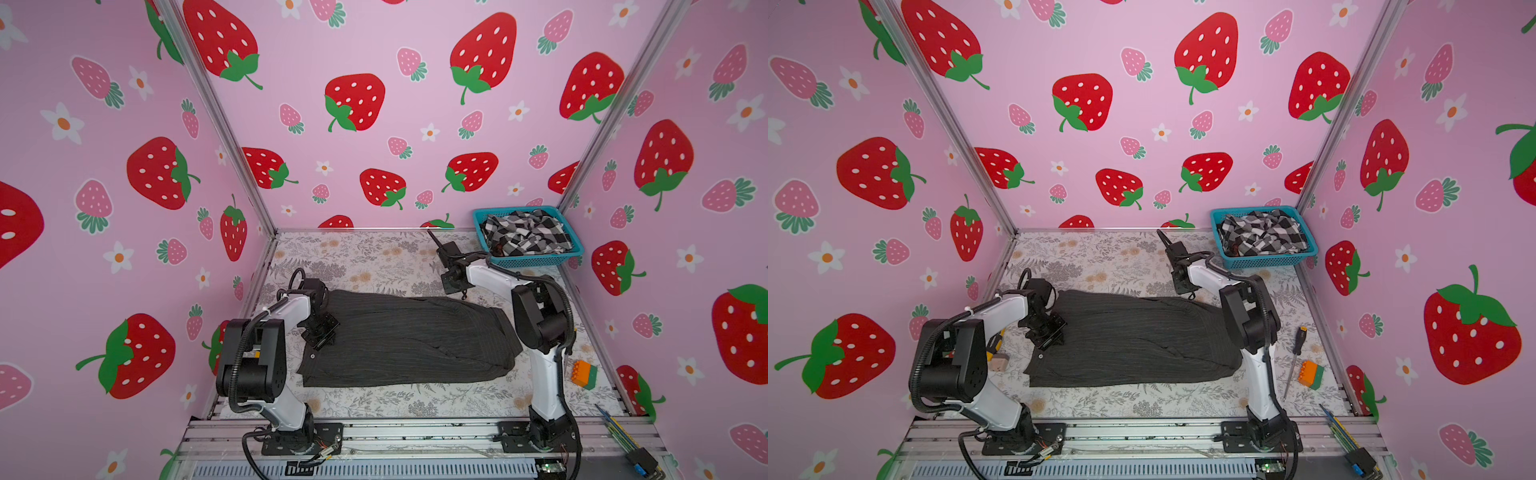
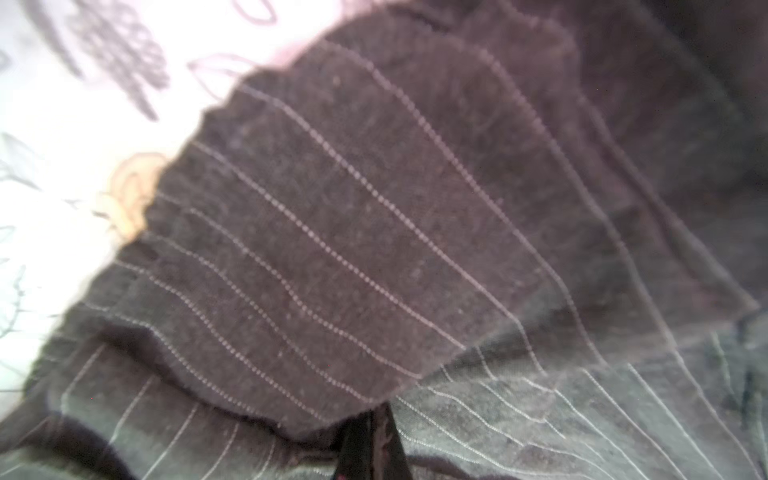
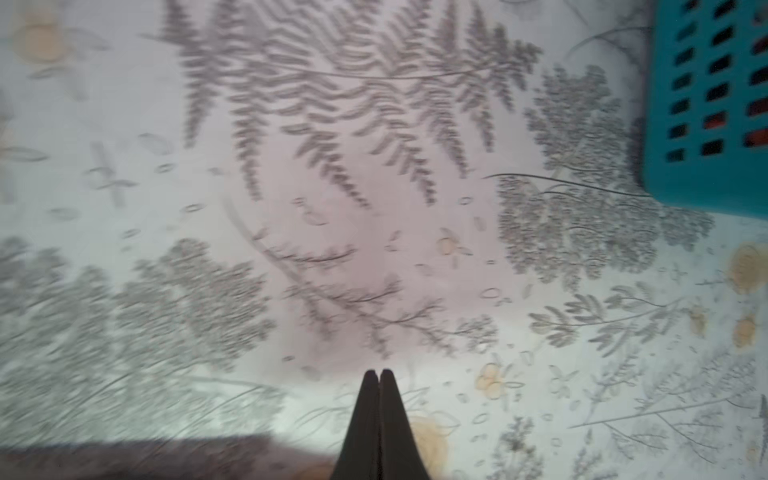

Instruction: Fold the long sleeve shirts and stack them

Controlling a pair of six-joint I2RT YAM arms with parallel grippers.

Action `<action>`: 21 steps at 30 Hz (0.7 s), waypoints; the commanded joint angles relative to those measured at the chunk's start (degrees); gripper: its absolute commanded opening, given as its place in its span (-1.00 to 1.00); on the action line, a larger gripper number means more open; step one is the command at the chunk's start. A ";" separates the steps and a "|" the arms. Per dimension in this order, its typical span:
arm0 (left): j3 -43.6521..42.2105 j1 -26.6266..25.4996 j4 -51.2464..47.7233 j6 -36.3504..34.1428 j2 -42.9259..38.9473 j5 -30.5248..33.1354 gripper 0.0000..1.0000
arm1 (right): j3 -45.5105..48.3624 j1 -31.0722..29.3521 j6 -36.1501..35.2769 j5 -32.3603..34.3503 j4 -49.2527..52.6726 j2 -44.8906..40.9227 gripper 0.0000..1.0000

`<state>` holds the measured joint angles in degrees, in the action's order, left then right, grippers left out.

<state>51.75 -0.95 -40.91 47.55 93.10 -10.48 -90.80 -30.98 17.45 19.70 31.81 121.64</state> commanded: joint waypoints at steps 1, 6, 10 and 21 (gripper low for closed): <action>-0.82 0.28 -1.93 -1.05 -1.75 1.39 -1.00 | -0.39 -1.78 -3.88 -4.92 -0.60 -2.72 -0.69; 1.31 0.27 -1.55 -1.62 -1.89 -0.78 -1.00 | -1.08 -7.16 -9.49 -14.25 -0.55 -3.92 0.11; 5.31 0.19 -0.14 -2.87 -2.06 -5.92 -1.00 | -2.26 -9.69 -9.23 -16.00 0.38 -1.59 0.24; 28.32 0.29 -10.61 -10.49 5.07 9.53 0.67 | -2.11 -11.11 -5.78 -15.84 -0.81 -0.37 0.19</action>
<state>74.94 -0.95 -46.33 40.14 93.23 -7.55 -91.98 -41.56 11.05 4.40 30.83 121.54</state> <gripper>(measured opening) 0.831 0.597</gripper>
